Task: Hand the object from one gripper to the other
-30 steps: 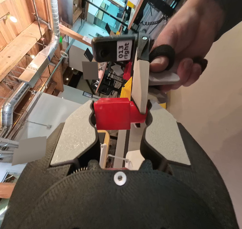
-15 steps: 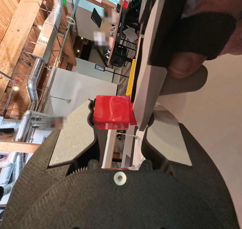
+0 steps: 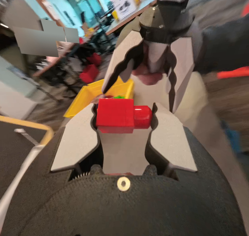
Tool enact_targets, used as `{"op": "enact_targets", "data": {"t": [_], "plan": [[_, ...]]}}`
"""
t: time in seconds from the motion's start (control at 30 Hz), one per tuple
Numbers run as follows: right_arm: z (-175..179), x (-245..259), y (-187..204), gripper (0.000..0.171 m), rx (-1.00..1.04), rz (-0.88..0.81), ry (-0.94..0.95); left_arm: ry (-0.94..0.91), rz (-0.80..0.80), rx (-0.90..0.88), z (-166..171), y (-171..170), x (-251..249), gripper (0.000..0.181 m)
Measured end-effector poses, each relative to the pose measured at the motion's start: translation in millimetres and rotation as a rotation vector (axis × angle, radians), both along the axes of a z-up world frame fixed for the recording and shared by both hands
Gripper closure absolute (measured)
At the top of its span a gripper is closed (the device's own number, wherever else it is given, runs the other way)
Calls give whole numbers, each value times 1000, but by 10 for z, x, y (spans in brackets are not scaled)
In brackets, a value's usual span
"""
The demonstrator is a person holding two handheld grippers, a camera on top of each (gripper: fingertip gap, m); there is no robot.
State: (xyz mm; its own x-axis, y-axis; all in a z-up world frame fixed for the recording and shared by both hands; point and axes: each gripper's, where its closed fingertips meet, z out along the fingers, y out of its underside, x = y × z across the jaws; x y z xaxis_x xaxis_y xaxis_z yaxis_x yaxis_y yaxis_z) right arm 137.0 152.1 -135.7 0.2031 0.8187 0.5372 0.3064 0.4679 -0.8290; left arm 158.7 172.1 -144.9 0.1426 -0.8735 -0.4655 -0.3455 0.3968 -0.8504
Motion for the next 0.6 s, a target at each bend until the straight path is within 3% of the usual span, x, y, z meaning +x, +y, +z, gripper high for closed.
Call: {"op": "enact_targets", "data": {"t": [0.2, 0.37, 0.6], "plan": [[-116, -6, 9, 88, 327, -11, -292, -149, -247, -524, 53, -168, -37, 104], [-191, -184, 165, 82, 571, -119, -374, -278, -365, -745, 112, -277, 38, 104], [-120, -276, 356, 83, 692, -372, -212, -584, -397, -946, 294, -210, 46, 104]]}}
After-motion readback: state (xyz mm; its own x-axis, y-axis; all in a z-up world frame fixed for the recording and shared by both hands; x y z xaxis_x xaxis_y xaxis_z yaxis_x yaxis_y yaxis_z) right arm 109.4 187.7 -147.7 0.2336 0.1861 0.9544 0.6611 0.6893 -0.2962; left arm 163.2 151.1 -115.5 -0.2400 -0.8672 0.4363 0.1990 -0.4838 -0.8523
